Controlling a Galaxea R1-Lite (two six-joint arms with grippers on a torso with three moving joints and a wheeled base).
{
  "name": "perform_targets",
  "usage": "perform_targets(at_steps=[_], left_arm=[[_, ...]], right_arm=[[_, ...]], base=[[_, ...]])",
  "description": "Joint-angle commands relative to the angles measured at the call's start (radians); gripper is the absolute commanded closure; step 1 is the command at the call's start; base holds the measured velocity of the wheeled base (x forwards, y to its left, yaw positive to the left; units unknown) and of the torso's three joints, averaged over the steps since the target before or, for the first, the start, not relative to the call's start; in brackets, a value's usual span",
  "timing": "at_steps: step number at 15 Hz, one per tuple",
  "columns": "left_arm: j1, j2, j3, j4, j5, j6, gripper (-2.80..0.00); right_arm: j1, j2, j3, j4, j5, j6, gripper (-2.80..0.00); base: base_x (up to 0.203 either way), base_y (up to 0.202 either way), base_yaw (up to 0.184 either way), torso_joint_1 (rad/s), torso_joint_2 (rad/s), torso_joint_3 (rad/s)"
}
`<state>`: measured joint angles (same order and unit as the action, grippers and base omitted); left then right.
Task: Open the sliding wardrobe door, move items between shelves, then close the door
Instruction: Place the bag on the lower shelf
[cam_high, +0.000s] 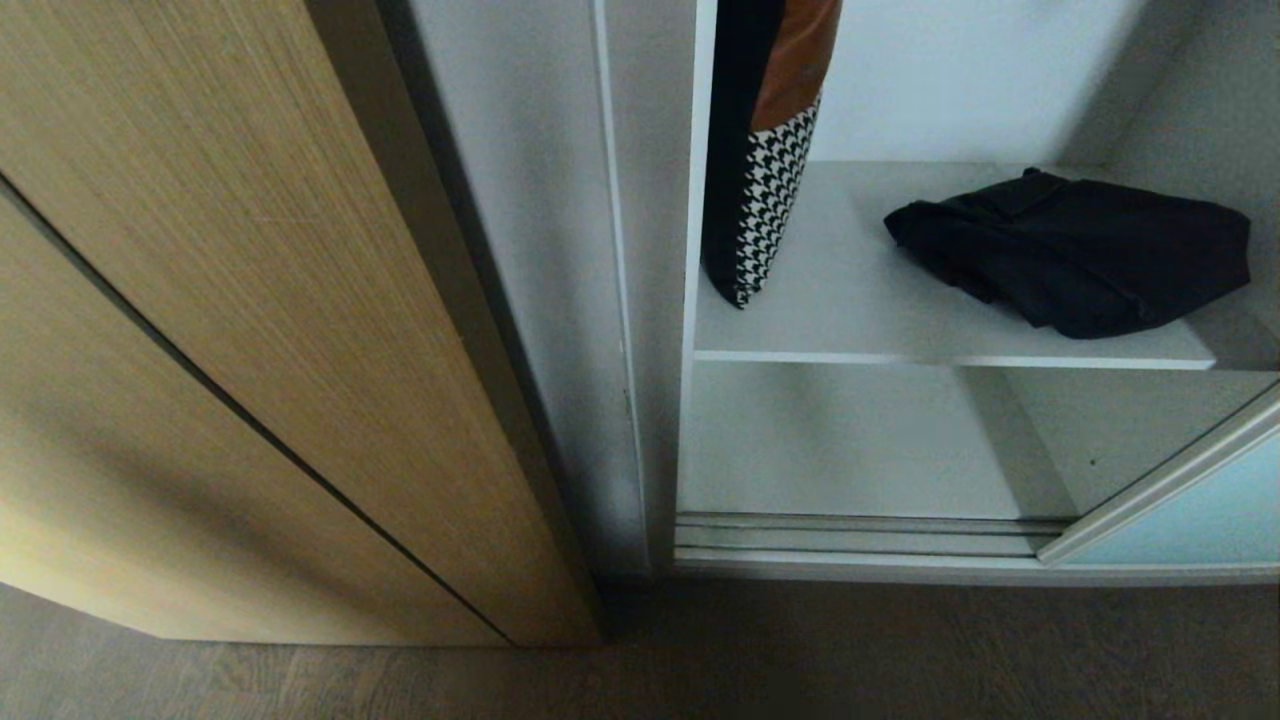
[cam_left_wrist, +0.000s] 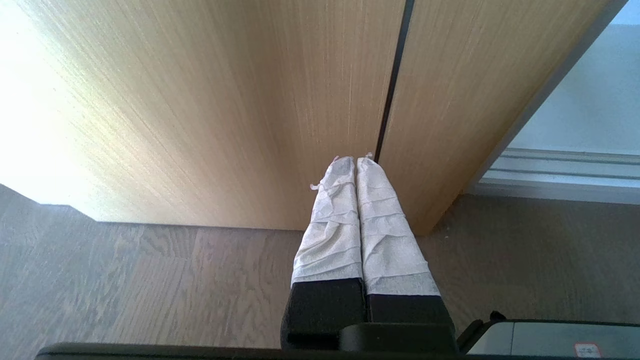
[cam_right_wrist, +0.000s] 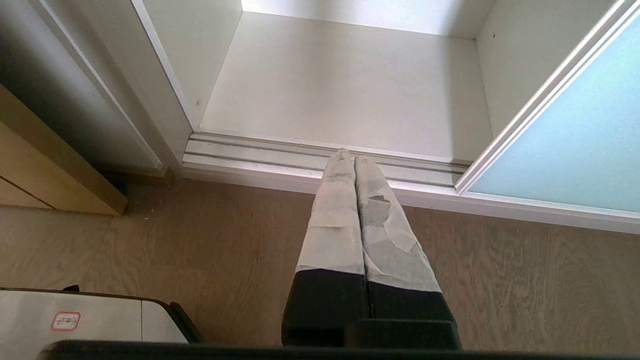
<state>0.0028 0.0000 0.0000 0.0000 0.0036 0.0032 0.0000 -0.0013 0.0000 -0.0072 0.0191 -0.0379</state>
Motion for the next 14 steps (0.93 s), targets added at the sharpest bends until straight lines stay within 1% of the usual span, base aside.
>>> perform_targets(at_steps=[1,6,14], left_arm=[[0.000,0.002,0.000,0.000,0.000,0.000,0.00],[0.000,0.002,-0.002,0.002,0.003,0.000,0.00],[0.000,0.002,-0.002,0.002,0.003,0.000,0.00]], right_arm=[[0.000,0.000,0.000,0.000,0.001,0.000,0.00],[0.000,0.000,0.000,0.000,0.001,0.000,0.00],[0.000,0.000,0.000,0.000,0.001,0.000,0.00]], base=[[0.000,0.000,0.000,0.000,0.00,0.000],[0.000,0.000,0.000,0.000,0.00,-0.010],[0.000,0.000,0.000,0.002,0.00,-0.173]])
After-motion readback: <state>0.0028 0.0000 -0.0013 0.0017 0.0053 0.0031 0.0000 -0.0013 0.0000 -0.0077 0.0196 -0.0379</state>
